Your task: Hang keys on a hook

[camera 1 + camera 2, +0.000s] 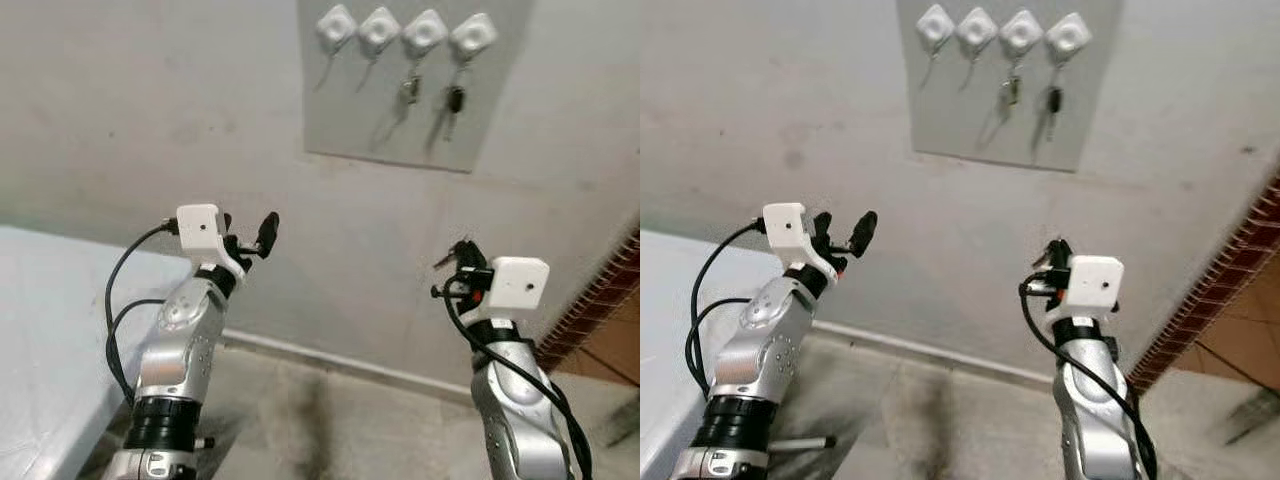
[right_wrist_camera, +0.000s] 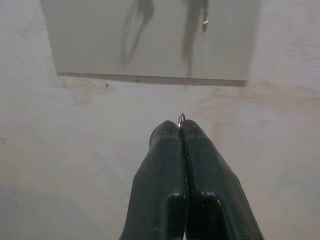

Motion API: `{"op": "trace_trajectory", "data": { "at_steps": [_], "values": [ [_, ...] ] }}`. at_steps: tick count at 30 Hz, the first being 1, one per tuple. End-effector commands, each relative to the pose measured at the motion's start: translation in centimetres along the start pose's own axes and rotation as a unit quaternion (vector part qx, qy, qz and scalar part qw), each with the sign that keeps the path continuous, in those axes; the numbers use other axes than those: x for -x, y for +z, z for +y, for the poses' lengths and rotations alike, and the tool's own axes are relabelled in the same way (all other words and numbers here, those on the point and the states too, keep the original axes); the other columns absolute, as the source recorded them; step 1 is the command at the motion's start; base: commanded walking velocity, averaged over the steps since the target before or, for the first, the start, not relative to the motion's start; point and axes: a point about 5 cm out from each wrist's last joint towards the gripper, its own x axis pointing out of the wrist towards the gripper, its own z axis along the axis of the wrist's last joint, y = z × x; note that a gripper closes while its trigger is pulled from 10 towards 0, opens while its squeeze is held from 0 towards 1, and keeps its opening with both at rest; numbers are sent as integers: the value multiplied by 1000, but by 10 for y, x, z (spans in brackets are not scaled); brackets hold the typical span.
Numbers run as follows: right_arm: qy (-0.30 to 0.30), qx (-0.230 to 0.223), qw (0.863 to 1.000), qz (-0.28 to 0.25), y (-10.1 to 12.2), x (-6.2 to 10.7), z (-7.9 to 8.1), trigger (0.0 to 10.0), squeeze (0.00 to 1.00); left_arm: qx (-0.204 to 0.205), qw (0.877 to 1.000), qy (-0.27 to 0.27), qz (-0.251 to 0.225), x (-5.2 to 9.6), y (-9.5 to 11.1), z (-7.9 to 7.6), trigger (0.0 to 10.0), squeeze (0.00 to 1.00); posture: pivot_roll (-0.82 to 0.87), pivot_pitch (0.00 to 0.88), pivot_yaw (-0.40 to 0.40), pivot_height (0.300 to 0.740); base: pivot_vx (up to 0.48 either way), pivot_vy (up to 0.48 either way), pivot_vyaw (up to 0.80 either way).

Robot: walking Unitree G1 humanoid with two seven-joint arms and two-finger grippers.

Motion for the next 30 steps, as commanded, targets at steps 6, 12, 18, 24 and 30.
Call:
{"op": "trace_trajectory", "data": {
  "at_steps": [6,12,18,24,30],
  "values": [
    [9,-1,1000,-5,3,-2,3,10000,0,-4,1000,5,-2,1,2,4,10000,0,129,34,28,740,250,410,0],
    [11,-1,1000,-5,3,-2,4,10000,0,-30,1000,-7,-3,1,3,0,10000,0,130,30,28,740,383,191,0],
    [12,-1,1000,-3,2,-1,5,10000,0,-23,1000,-13,-5,1,3,-2,10000,0,130,30,28,740,480,0,0],
    [14,1,1000,3,-1,1,4,10000,0,-39,999,0,-6,-1,1,-10,10000,0,125,34,27,740,53,0,0],
    [23,0,1000,2,0,-3,5,10000,0,-78,996,-41,-19,-4,2,-31,10000,0,125,38,20,740,0,0,0]
  ]
}}
